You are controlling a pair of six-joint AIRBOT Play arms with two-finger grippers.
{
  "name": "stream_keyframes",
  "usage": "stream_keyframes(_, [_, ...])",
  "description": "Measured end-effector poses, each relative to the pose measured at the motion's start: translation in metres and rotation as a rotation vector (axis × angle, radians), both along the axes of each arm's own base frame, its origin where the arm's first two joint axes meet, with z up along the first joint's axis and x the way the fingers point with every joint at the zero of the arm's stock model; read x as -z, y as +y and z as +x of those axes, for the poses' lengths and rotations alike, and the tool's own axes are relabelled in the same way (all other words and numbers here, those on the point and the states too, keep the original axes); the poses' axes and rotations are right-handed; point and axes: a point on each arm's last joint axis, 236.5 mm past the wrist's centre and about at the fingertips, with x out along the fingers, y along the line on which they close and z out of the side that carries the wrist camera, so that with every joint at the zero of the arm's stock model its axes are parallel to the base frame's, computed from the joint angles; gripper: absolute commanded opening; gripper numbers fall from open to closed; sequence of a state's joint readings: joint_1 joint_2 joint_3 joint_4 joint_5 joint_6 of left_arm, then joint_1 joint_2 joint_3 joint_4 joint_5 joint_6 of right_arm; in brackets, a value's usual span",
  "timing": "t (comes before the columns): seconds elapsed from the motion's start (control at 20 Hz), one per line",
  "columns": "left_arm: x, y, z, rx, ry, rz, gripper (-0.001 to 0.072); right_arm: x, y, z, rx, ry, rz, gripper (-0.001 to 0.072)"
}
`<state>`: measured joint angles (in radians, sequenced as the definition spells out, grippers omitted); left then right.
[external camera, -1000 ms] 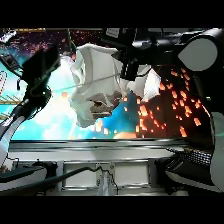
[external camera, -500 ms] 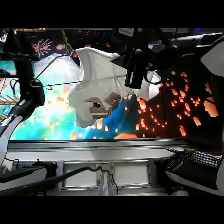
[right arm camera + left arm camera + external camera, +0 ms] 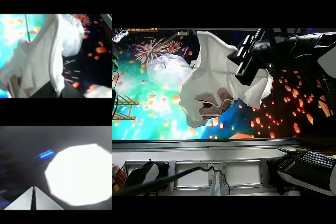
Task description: Fold the clothes and pants, and hang the long-sleeved shirts on hangers.
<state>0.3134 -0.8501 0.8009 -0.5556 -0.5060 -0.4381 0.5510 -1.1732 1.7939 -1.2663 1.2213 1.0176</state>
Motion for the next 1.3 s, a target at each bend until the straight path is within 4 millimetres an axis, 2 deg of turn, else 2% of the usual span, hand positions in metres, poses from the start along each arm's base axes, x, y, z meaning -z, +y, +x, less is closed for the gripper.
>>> stream_keyframes(0.05, [0.002,0.004,-0.011,-0.056,0.043,0.115,0.014,-0.004,0.0,0.003,0.037,0.02,0.039,0.0022])
stream_keyframes(0.15, [-0.001,-0.005,-0.03,-0.096,0.07,0.337,0.0154,-0.012,0.001,0.009,0.099,0.055,0.119,0.0022])
stream_keyframes(0.2, [-0.001,-0.021,-0.036,-0.058,0.069,0.417,0.0165,-0.014,0.002,0.011,0.121,0.071,0.151,0.0022])
stream_keyframes(0.25, [0.001,-0.041,-0.041,-0.001,0.067,0.475,0.0206,-0.017,0.002,0.012,0.138,0.083,0.175,0.0022])
stream_keyframes(0.35, [0.011,-0.086,-0.048,0.146,0.077,0.499,0.048,-0.019,0.002,0.013,0.161,0.104,0.206,0.0022])
stream_keyframes(0.4, [0.02,-0.113,-0.052,0.242,0.094,0.476,0.0546,-0.019,0.002,0.014,0.169,0.111,0.214,0.0022])
stream_keyframes(0.45, [0.029,-0.136,-0.054,0.319,0.119,0.446,0.0577,-0.019,0.002,0.014,0.174,0.118,0.219,0.0022])
stream_keyframes(0.6, [0.057,-0.192,-0.056,0.488,0.2,0.36,0.0617,-0.015,0.002,0.012,0.18,0.141,0.216,0.0021])
stream_keyframes(0.75, [0.077,-0.225,-0.049,0.58,0.279,0.224,0.0617,-0.008,0.0,0.007,0.15,0.132,0.162,0.0021])
stream_keyframes(1.05, [0.093,-0.248,-0.033,0.646,0.366,0.036,0.0617,0.004,-0.005,0.005,0.06,0.043,0.016,0.0021])
stream_keyframes(1.3, [0.096,-0.26,-0.035,0.704,0.382,-0.018,0.0641,0.02,-0.002,0.013,0.037,0.041,-0.039,0.0021])
